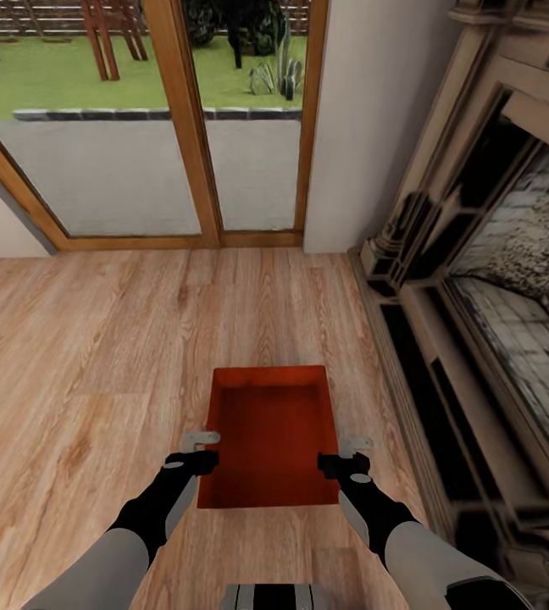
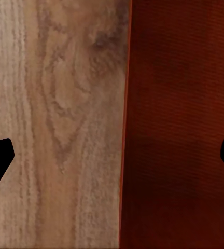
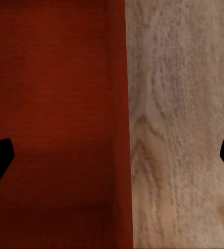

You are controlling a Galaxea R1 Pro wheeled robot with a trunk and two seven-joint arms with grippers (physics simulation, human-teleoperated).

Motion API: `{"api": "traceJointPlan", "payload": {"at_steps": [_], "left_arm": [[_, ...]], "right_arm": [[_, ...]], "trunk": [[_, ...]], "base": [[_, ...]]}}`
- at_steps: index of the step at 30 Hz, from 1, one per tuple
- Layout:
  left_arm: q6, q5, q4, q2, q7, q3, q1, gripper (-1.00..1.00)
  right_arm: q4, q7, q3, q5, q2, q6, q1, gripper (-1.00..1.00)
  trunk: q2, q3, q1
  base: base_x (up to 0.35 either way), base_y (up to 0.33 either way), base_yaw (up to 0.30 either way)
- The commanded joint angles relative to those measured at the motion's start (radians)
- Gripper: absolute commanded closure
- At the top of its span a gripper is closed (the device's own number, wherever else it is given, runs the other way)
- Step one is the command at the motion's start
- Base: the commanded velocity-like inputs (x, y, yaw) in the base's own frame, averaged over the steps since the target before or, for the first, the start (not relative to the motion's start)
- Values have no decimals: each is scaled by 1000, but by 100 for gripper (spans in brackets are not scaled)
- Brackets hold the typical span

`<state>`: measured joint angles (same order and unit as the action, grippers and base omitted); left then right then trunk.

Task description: Move the two storage containers from the living room to the garage. In the garage, place one container on the floor and stack the other container on top of it (either order is fine).

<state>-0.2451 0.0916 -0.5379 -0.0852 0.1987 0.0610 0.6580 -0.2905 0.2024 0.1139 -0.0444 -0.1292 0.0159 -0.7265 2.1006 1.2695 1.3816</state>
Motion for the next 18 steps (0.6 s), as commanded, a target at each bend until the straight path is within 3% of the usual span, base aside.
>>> {"api": "traceJointPlan", "payload": {"at_steps": [1, 18], "left_arm": [[-5, 10, -2, 1, 8, 6, 0, -100], [-3, 9, -9, 1, 8, 7, 0, -100]], "right_arm": [[1, 6, 7, -5, 0, 2, -1, -100], [1, 6, 7, -5, 0, 3, -1, -100]], "trunk": [[7, 4, 4], [126, 57, 69]], "base": [[0, 0, 0], [0, 0, 0]]}}
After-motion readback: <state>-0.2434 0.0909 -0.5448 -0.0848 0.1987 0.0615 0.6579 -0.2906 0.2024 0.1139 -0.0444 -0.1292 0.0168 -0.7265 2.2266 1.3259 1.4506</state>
